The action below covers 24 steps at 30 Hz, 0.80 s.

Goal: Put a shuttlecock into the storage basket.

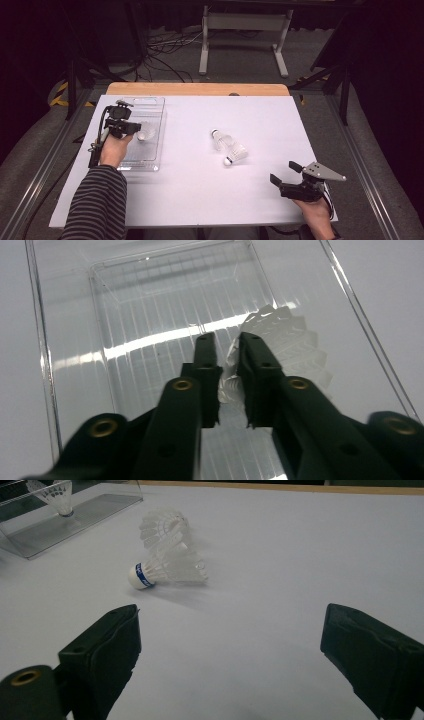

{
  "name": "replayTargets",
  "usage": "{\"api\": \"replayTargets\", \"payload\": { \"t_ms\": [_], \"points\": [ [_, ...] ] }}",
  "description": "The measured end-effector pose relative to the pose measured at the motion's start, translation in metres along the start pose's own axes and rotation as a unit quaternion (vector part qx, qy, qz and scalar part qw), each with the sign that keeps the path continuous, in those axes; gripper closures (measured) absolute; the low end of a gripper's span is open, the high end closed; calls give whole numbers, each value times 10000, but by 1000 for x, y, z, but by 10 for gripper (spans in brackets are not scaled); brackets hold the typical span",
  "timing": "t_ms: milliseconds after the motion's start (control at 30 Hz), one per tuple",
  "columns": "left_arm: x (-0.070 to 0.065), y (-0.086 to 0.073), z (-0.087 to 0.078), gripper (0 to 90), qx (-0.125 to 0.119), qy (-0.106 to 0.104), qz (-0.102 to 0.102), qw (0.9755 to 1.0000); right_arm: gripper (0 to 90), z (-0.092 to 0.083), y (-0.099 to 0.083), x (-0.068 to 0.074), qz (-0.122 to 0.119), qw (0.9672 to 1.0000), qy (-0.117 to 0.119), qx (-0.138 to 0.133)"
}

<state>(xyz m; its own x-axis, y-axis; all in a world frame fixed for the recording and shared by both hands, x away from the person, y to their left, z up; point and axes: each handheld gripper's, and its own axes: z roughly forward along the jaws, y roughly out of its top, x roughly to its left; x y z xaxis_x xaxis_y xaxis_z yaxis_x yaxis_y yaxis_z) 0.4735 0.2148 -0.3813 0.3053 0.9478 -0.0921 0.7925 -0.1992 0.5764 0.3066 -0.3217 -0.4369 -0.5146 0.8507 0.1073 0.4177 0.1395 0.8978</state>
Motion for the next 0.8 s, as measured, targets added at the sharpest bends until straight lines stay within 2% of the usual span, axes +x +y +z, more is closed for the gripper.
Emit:
{"api": "replayTargets", "payload": {
  "t_ms": [67,100,233,367,467,800],
  "points": [
    [-1,0,-1,656,-8,-24,-9,10000,101,0,0,0,2,10000,-3,-6],
    [-2,0,-2,656,-30,-33,-11,10000,101,0,0,0,2,10000,-3,-6],
    [-2,-1,-4,498,-59,-35,-26,10000,101,0,0,0,-23,10000,-7,-7],
    [-1,-1,-7,402,-102,-72,-84,9999,101,0,0,0,-16,10000,-10,-8],
    [0,-3,-12,364,-168,-110,-108,9997,101,0,0,0,-25,10000,-20,2],
    [-4,-6,-23,340,-345,-211,-15,9992,101,0,0,0,-29,10000,-25,-1]
  ]
}}
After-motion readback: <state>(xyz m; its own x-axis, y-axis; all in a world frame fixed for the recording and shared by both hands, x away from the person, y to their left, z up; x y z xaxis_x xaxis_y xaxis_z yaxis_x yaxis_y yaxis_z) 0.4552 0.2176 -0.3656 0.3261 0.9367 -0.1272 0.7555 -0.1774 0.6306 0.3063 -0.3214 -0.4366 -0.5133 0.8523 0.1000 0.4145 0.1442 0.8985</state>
